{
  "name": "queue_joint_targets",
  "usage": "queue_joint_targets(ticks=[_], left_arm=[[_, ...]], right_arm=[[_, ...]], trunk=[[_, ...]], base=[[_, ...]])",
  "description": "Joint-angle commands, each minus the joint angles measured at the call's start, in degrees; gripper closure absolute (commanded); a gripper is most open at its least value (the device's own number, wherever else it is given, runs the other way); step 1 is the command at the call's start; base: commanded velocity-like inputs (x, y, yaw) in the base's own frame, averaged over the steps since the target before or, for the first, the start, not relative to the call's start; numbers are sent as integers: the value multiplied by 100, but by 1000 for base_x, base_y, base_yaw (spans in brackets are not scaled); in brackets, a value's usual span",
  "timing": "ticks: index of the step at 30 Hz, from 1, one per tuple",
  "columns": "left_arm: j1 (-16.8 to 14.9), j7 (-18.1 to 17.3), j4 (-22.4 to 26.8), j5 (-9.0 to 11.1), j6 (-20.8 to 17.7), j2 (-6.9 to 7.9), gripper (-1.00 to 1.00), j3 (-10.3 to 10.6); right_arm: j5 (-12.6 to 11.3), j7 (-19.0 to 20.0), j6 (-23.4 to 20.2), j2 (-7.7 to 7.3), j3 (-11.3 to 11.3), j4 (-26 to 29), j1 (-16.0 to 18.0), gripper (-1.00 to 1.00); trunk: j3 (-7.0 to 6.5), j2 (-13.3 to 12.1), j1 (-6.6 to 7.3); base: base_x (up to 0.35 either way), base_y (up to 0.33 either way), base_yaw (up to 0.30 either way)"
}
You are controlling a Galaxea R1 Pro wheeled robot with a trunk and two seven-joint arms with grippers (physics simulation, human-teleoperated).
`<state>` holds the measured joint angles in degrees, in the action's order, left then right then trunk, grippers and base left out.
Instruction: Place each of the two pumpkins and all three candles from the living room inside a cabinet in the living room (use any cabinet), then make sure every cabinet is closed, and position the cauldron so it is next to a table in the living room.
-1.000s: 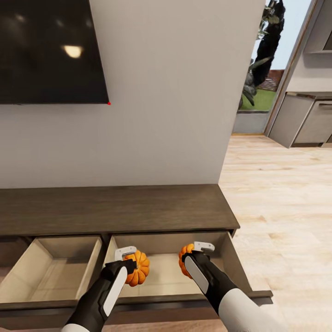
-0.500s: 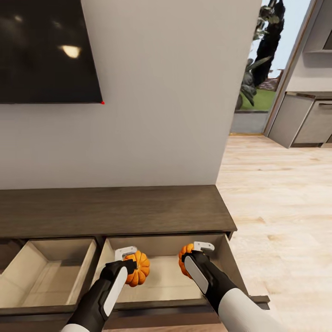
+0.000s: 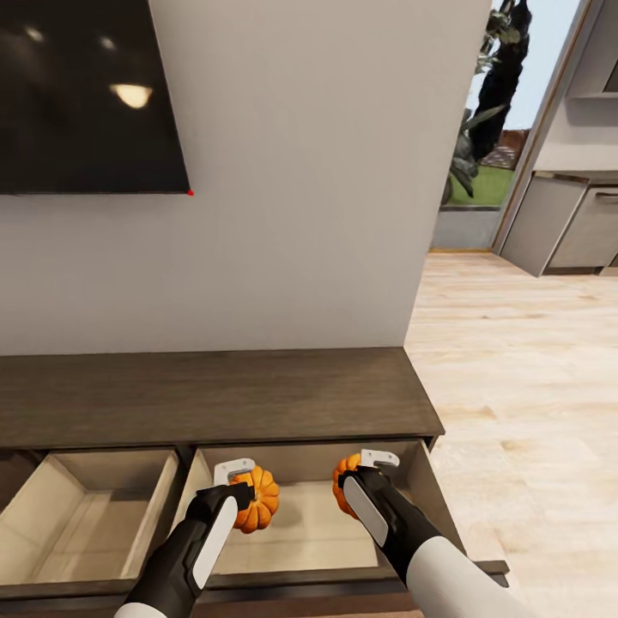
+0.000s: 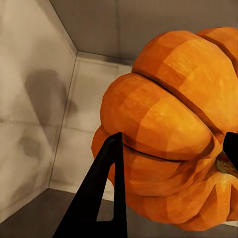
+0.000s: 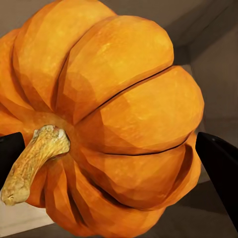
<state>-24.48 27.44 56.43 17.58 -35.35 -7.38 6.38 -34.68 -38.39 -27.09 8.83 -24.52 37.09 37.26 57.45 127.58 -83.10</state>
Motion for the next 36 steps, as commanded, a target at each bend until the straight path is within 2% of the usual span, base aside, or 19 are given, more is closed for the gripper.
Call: queue_joint_targets(ticks=[1, 21, 28, 36], left_arm=[[0, -2, 0, -1, 2, 0, 100, 1], [-2, 19, 0, -5, -35, 0, 100, -4], [-4, 635, 7, 31, -16, 0, 100, -5], [-4, 759, 16, 48, 16, 0, 100, -7]], right_arm=[[1, -2, -1, -1, 0, 0, 0, 100], [-4, -2, -6, -2, 0, -1, 0, 100], [2, -2, -6, 5, -6, -4, -1, 100], [5, -2, -6, 8, -9, -8, 0, 100]], trunk=[[18, 40, -22], [377, 842, -461], [503, 1123, -615], [646, 1444, -791]], base=[[4, 3, 0], [0, 0, 0], [0, 0, 0], [0, 0, 0]])
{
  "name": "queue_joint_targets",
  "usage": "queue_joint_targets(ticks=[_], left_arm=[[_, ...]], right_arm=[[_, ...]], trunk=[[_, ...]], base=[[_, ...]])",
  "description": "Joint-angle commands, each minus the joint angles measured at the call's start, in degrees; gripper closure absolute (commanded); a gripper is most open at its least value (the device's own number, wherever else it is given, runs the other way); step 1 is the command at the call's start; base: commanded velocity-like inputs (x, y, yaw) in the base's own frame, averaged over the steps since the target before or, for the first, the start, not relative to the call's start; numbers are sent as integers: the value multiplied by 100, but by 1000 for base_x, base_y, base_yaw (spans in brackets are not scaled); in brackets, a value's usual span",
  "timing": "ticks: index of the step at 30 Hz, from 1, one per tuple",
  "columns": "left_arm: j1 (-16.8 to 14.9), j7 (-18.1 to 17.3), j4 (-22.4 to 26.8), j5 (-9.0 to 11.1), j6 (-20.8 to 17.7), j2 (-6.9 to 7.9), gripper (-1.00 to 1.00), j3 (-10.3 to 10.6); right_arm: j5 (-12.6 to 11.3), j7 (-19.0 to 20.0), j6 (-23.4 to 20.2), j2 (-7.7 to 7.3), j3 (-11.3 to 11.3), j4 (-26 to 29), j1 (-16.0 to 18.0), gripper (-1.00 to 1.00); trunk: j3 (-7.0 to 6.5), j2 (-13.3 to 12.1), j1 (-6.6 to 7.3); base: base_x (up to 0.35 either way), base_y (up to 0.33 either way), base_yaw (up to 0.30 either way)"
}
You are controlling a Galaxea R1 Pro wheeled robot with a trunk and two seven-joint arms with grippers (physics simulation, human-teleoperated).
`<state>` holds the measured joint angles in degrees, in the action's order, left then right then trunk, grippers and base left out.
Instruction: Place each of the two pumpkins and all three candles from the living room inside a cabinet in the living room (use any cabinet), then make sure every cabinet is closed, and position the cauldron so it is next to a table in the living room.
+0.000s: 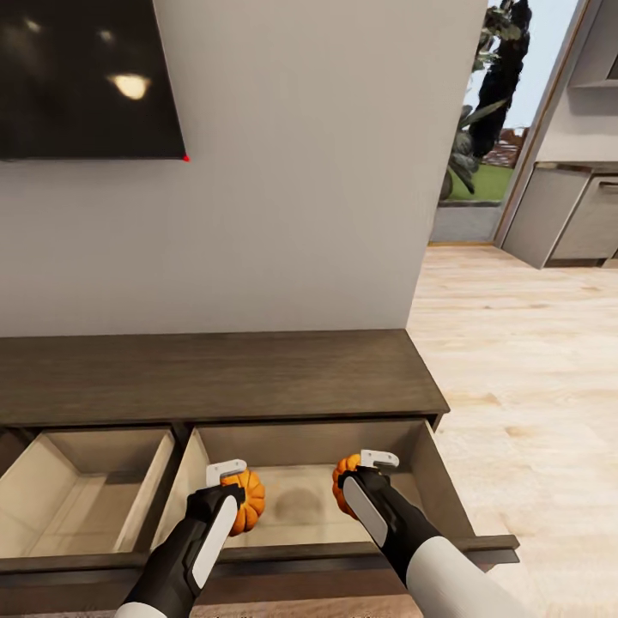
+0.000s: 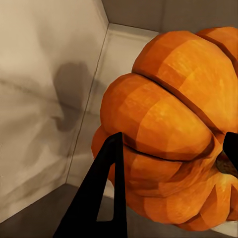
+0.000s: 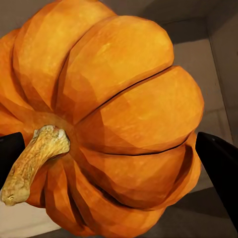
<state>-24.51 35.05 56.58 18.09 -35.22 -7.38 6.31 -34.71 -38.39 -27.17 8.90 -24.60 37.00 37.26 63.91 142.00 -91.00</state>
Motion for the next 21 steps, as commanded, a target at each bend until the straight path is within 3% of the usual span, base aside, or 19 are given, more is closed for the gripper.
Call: queue_joint_targets(ticks=[1, 5, 11, 17, 21], left_arm=[[-1, 3, 1, -4, 8, 0, 100, -2], [-1, 10, 6, -3, 14, 0, 100, -5], [-1, 10, 10, -26, 7, -27, 100, -2], [-1, 4, 3, -55, 7, -35, 100, 2], [2, 3, 2, -51, 14, -38, 100, 2]], right_arm=[[8, -2, 1, 3, -1, 0, 1, 100], [8, -2, 1, 6, -1, -8, 1, 100], [8, -2, -5, 6, -1, -9, 1, 100], [8, 6, -67, -1, -9, -9, 1, 100], [1, 7, -257, -9, -2, -9, 13, 100]], trunk=[[0, 2, 0], [0, 2, 0], [120, 128, -75], [120, 128, -75], [120, 128, -75]], base=[[0, 0, 0], [0, 0, 0], [0, 0, 0], [4, 0, 0], [210, 0, 0]])
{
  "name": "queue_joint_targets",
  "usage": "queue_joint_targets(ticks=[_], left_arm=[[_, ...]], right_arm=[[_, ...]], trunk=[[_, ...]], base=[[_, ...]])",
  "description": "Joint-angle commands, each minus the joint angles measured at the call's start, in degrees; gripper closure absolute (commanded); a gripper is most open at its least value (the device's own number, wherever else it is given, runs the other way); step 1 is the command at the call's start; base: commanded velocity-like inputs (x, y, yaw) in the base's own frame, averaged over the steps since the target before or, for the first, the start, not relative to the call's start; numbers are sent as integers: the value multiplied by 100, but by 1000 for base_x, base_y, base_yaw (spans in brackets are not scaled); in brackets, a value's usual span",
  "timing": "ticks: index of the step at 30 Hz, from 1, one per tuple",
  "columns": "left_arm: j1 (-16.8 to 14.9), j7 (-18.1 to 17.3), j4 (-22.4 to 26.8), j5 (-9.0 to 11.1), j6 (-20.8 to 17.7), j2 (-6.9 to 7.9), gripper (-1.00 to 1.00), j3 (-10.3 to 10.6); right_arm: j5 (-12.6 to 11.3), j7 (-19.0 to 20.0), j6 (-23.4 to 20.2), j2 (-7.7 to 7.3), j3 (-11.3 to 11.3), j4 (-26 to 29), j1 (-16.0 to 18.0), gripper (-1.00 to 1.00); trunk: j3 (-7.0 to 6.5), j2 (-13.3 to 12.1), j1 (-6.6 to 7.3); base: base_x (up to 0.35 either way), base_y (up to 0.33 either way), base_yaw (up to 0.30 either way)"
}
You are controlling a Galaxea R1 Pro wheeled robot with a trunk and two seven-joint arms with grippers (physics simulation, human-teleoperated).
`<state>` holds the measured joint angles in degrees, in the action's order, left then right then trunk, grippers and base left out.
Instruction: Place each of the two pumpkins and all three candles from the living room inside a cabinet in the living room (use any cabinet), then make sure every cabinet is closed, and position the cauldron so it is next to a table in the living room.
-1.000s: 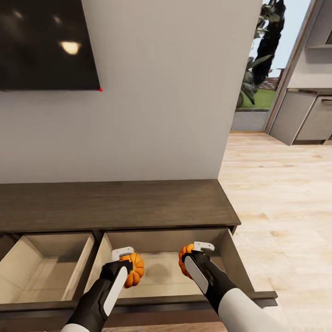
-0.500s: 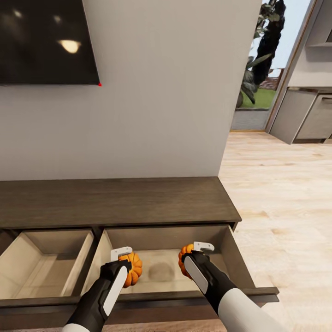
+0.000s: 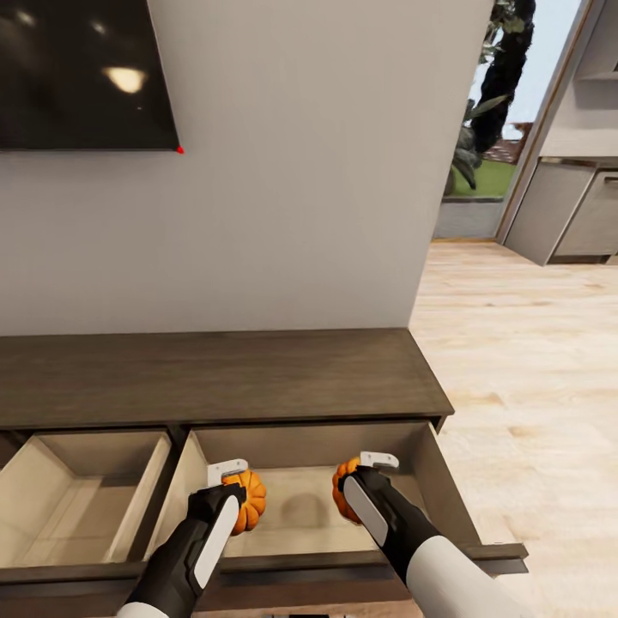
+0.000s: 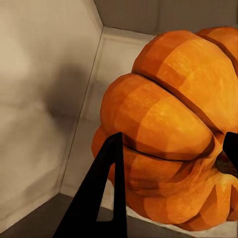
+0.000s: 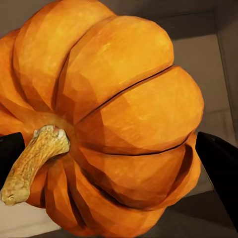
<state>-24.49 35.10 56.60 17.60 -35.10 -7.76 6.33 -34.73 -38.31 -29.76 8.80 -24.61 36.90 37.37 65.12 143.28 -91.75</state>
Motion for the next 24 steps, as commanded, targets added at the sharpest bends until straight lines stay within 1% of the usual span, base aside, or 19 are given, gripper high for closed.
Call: queue_joint_targets(ticks=[1, 4, 6, 11, 24], left_arm=[[-1, -2, 0, -2, 2, 1, 100, 0], [-2, -3, 0, -2, 14, 2, 100, 0], [-3, -3, 0, -2, 84, 2, 100, 0], [-1, 3, 0, 3, 136, 3, 100, 0], [-2, 6, 0, 7, 129, -6, 100, 0]], right_arm=[[1, -1, -49, 0, -1, 1, 5, 100], [-5, -1, -130, -2, 0, -23, 47, 100], [-6, -1, -151, -2, 2, -142, 75, 100], [-7, 1, -166, 6, 8, -251, 93, 100], [-7, 0, -188, 15, 9, -263, 95, 100]], trunk=[[0, 0, 0], [0, 0, 0], [0, 0, 0], [0, 0, 0], [22, 1, -3]], base=[[276, 0, 0], [257, 0, 0], [108, 0, 0], [20, 0, 0], [1, 0, 0]])
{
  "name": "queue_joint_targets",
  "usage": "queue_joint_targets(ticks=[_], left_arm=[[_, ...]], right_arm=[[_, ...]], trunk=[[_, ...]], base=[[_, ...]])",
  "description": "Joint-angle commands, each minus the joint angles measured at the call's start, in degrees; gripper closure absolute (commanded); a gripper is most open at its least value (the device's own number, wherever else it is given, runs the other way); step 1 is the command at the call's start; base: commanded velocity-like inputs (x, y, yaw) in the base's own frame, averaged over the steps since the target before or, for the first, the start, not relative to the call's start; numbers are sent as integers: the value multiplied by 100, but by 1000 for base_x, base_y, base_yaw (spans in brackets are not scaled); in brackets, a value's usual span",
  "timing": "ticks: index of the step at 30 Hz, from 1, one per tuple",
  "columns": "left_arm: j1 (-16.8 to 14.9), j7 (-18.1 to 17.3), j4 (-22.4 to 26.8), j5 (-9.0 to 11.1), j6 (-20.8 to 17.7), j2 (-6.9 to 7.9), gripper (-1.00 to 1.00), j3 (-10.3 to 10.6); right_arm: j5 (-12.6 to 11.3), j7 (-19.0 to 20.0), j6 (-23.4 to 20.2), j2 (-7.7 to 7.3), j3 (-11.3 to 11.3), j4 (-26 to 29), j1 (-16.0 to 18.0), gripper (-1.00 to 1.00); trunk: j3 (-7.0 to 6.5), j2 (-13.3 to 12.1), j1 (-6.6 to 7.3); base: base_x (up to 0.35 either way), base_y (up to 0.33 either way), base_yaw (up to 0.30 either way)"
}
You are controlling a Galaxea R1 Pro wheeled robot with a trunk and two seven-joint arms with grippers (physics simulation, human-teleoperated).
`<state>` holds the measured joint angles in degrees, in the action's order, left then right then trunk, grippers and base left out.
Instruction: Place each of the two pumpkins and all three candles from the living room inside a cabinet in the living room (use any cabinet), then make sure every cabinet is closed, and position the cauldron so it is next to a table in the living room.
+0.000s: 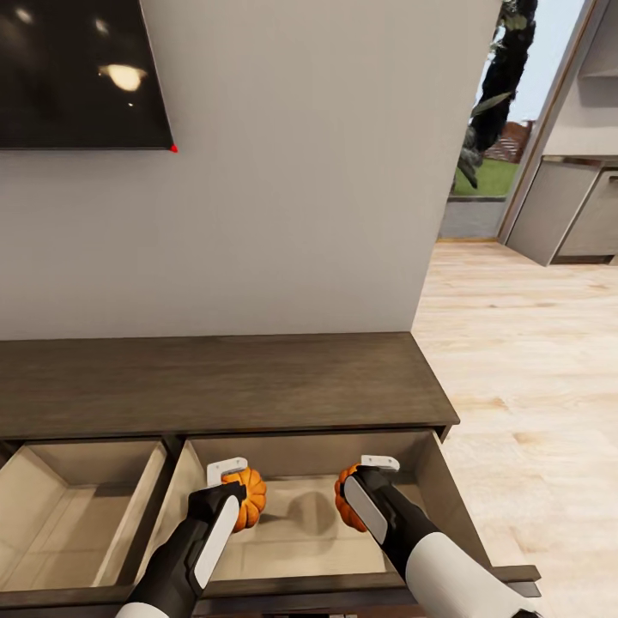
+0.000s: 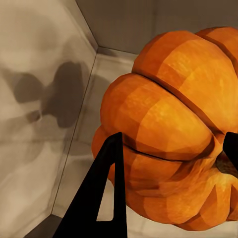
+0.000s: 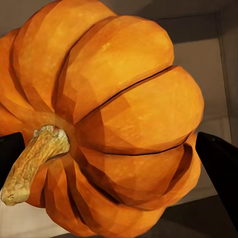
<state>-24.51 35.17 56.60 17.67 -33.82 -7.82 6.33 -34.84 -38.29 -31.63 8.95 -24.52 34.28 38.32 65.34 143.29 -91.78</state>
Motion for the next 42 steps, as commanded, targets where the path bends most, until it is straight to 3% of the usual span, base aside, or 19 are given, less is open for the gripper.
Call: queue_joint_targets(ticks=[1, 13, 14, 16, 17, 34, 42], left_arm=[[0, -2, 0, -1, 0, 0, 100, 0], [-1, -10, 0, 25, -28, 0, 100, 0], [-1, -10, 0, 25, -28, 0, -100, 0], [-1, -10, 0, 26, -22, -4, -100, 0], [-1, -10, 0, 26, -23, -6, -100, 0], [0, -25, 23, 51, -41, -16, -100, 0], [-1, -36, 26, 52, -189, -94, -100, 0]], right_arm=[[3, -2, -1, 0, 0, 0, 0, 100], [3, 1, -1, 1, 0, 0, 0, 100], [3, 0, -1, 1, 0, 0, 0, 100], [3, 0, -1, 1, 0, 0, 0, 100], [3, 2, -1, 1, 0, 0, 0, -100], [-6, 58, -10, -19, 0, 0, 0, -100], [-40, 74, -14, -42, -1, -8, 0, -100]], trunk=[[0, 0, 0], [44, 3, -5], [44, 3, -5], [44, 3, -5], [44, 3, -5], [44, 3, -5], [-124, -87, 55]], base=[[0, 0, 0], [0, 0, 0], [0, 0, 0], [0, 0, 0], [0, 0, 0], [0, 0, 0], [-12, 0, 0]])
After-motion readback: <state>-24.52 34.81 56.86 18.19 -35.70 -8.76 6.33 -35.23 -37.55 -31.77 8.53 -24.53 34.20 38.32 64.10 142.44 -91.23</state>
